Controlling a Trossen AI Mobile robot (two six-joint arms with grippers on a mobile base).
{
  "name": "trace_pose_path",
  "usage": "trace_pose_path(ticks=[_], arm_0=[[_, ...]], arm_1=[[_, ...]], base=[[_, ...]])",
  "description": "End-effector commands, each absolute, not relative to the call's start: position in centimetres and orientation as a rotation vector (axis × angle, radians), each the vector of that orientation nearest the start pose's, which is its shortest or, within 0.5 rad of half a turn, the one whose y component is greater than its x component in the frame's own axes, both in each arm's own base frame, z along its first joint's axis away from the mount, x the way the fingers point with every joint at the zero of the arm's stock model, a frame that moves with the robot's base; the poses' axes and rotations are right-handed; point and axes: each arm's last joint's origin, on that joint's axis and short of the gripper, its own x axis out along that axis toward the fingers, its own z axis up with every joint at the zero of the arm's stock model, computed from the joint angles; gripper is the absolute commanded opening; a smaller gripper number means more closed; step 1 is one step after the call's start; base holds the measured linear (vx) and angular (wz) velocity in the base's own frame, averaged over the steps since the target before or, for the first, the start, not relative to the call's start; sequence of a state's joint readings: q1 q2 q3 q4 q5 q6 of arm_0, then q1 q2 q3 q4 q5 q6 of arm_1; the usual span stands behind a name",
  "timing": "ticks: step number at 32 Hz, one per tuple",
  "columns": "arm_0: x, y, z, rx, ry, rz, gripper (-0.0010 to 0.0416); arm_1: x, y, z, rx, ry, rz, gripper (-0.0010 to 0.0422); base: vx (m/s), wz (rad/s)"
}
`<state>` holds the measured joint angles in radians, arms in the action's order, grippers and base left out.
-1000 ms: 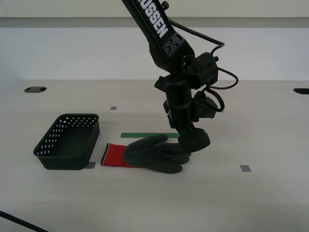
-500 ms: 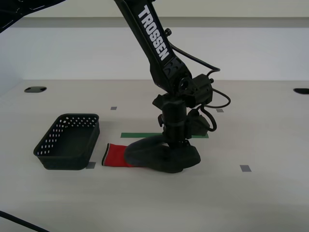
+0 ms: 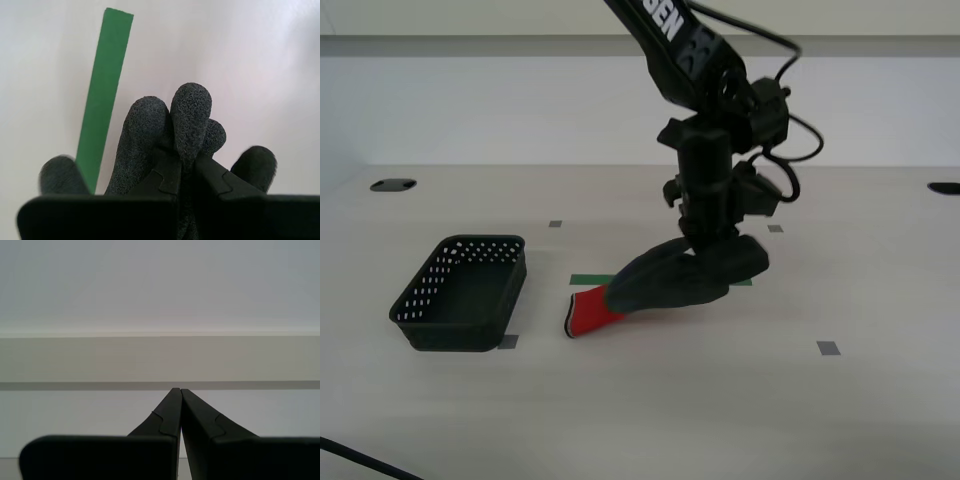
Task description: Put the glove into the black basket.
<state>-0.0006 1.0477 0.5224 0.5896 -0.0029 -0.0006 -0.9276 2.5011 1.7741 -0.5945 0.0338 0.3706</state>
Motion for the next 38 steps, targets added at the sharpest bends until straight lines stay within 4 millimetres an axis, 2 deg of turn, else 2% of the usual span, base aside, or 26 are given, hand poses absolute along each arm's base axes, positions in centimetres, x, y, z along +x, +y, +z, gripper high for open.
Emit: trace_pose_path(ticks=[1, 3, 6, 8, 9, 10, 11, 15, 16, 17, 20, 24, 27, 30, 33, 35, 37, 38], arm_0=[[22.7, 0.0, 26.8, 0.000, -0.065, 0.003, 0.0001], [22.7, 0.0, 26.8, -0.001, -0.065, 0.003, 0.0001], [22.7, 0.0, 26.7, -0.001, -0.061, 0.003, 0.0001], [22.7, 0.0, 26.7, -0.001, -0.060, 0.003, 0.0001], [22.7, 0.0, 26.7, 0.000, -0.058, 0.003, 0.0000], [22.7, 0.0, 26.7, 0.000, -0.058, 0.003, 0.0001], [22.7, 0.0, 26.7, -0.001, -0.059, 0.003, 0.0001], [22.7, 0.0, 26.5, -0.001, -0.040, 0.003, 0.0001], [22.7, 0.0, 26.4, -0.001, -0.030, 0.003, 0.0001], [22.7, 0.0, 26.4, -0.001, -0.029, 0.003, 0.0001], [22.7, 0.0, 26.3, -0.001, -0.019, 0.003, 0.0000], [22.7, 0.0, 26.3, -0.001, -0.017, 0.003, 0.0001], [22.7, 0.0, 26.3, 0.000, -0.018, 0.003, 0.0001], [22.7, 0.0, 26.3, -0.001, -0.017, 0.003, 0.0000], [22.7, 0.0, 26.3, -0.001, -0.016, 0.003, 0.0001], [22.7, 0.0, 26.3, -0.001, -0.016, 0.003, 0.0001], [22.7, 0.0, 26.3, -0.001, -0.017, 0.003, 0.0001], [22.7, 0.0, 26.3, -0.001, -0.012, 0.003, 0.0001]], arm_1=[[28.8, -38.4, 7.6, 0.854, 1.044, -1.051, -0.0002], [29.0, -38.0, 10.9, 0.811, 1.004, -1.033, -0.0002], [29.1, -37.5, 13.1, 0.794, 0.989, -1.023, -0.0002], [29.4, -36.7, 15.1, 0.775, 0.982, -1.005, -0.0002], [30.0, -35.4, 17.3, 0.748, 0.968, -0.980, -0.0001], [30.3, -35.0, 18.0, 0.739, 0.962, -0.971, -0.0002], [31.1, -33.5, 19.9, 0.709, 0.947, -0.933, -0.0001], [33.2, -29.8, 23.0, 0.629, 0.934, -0.841, -0.0001], [34.0, -27.6, 24.6, 0.600, 0.935, -0.796, -0.0001], [34.4, -26.9, 25.0, 0.590, 0.935, -0.779, -0.0001], [35.6, -22.7, 27.4, 0.531, 0.943, -0.689, -0.0001], [36.5, -18.2, 29.9, 0.472, 0.925, -0.592, -0.0001], [36.6, -16.4, 30.5, 0.451, 0.940, -0.555, -0.0001], [36.8, -13.6, 30.4, 0.429, 1.028, -0.501, -0.0001], [37.0, -12.6, 29.9, 0.418, 1.057, -0.480, -0.0001], [37.1, -11.6, 29.2, 0.408, 1.088, -0.459, -0.0001], [37.3, -9.4, 25.6, 0.376, 1.161, -0.414, -0.0001], [37.2, -9.2, 25.0, 0.373, 1.168, -0.410, -0.0001]], base=[[0.000, 0.000], [0.000, 0.000], [0.000, 0.000], [0.000, 0.000], [0.000, 0.000], [0.000, 0.000], [0.000, 0.000], [0.000, 0.000], [0.000, 0.000], [0.000, 0.000], [0.000, 0.000], [0.000, 0.000], [0.000, 0.000], [0.000, 0.000], [0.000, 0.000], [0.000, 0.000], [0.000, 0.000], [0.000, 0.000]])
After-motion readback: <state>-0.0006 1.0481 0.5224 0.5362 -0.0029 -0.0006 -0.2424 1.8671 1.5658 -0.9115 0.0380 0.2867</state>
